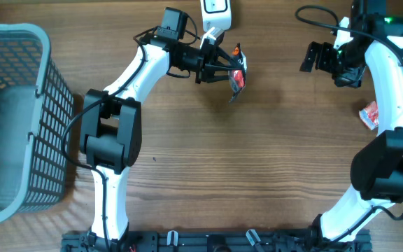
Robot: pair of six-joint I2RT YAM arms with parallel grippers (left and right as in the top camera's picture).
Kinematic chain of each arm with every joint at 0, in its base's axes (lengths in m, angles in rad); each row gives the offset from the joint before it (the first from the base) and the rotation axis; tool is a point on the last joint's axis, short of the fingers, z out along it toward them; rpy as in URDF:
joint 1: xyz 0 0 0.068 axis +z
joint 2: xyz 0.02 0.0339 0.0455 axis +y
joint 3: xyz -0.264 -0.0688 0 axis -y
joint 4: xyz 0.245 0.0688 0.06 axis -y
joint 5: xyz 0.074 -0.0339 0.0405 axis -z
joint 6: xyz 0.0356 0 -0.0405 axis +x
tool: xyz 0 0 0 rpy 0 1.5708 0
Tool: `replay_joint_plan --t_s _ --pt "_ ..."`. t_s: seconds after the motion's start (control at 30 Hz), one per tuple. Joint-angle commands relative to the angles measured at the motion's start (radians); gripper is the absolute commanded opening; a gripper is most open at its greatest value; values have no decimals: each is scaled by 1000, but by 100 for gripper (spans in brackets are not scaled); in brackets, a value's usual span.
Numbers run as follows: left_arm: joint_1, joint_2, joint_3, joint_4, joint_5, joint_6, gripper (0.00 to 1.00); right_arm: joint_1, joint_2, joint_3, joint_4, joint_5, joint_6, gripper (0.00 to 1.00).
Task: Scan the item barcode
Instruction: 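Raise the snack packet to the white scanner with the left gripper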
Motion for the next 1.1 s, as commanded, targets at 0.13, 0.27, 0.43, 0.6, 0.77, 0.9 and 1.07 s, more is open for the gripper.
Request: replay_joint_plan --t_s 0.13,0.27,0.43,0.6,0.77,0.9,1.07 --pt "3 -43 4 99 61 -149 27 8 1 -32 48 20 -13 100" --pt "3 -43 4 297 61 -384 26 8 1 -41 100 21 -13 100" --pt "3 -43 4 570 27 -681 26 8 2 -100 179 86 19 100" --pt "3 -43 4 679 -18 -828 22 8 33 -152 194 100 61 100" --pt "2 -43 4 718 -61 -941 21 8 100 -166 187 115 134 100" --pt "2 -43 4 722 -94 -978 21 8 157 -166 181 122 154 100" --pt "2 -43 4 726 -101 -985 21 8 179 -167 171 124 144 100"
